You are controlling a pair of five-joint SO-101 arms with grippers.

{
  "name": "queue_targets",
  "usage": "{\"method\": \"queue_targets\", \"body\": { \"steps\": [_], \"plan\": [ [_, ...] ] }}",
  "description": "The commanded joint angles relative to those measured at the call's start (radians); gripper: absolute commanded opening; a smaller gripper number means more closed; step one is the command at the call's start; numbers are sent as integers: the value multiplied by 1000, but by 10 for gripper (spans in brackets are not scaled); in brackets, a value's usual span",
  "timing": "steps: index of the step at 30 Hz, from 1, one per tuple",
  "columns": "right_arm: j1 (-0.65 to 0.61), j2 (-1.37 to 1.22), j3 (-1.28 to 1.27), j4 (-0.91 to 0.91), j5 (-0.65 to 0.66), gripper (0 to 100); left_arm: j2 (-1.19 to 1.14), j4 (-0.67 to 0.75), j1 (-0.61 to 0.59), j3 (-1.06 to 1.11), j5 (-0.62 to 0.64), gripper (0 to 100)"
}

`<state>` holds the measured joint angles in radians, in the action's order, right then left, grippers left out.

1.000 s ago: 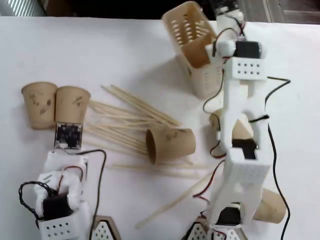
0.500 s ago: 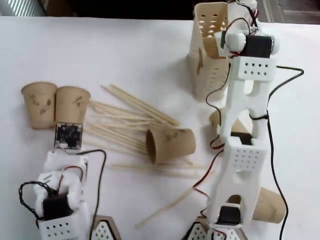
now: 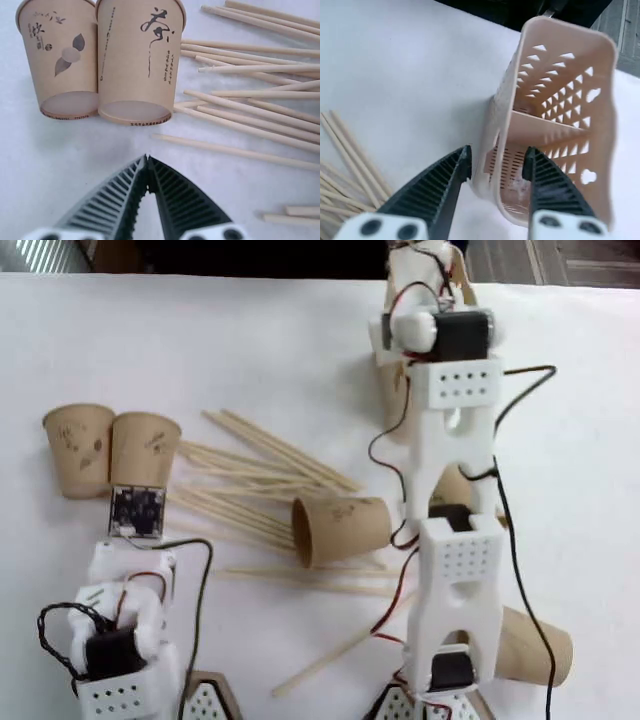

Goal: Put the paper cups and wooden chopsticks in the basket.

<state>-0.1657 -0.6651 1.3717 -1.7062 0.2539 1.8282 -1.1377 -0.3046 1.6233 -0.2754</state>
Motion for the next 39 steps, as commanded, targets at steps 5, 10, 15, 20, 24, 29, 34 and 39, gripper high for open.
{"method": "queue_targets", "body": {
  "steps": [5, 10, 15, 20, 24, 29, 34, 39],
  "plan": [
    [8, 12, -91, 1, -37, 176, -7, 20, -8, -8, -3, 27],
    [12, 12, -184, 21, -29, 170, -7, 20, -8, -8, -3, 27],
    [7, 12, -242, 91, 43, 23, -7, 20, -8, -8, -3, 27],
    [-1, 22, -236, 48, 261, 21, -7, 18, -8, -8, -3, 26],
    [31, 24, -235, 30, 450, 21, -7, 18, -7, -6, -3, 26],
    [65, 28, -235, -7, 624, 21, -7, 18, -7, -6, -3, 26],
    [96, 90, -242, -7, 775, 22, -7, 18, -7, -6, -3, 26],
    [99, 136, -245, -8, 891, 21, -7, 18, -5, -6, -3, 26]
  ]
}}
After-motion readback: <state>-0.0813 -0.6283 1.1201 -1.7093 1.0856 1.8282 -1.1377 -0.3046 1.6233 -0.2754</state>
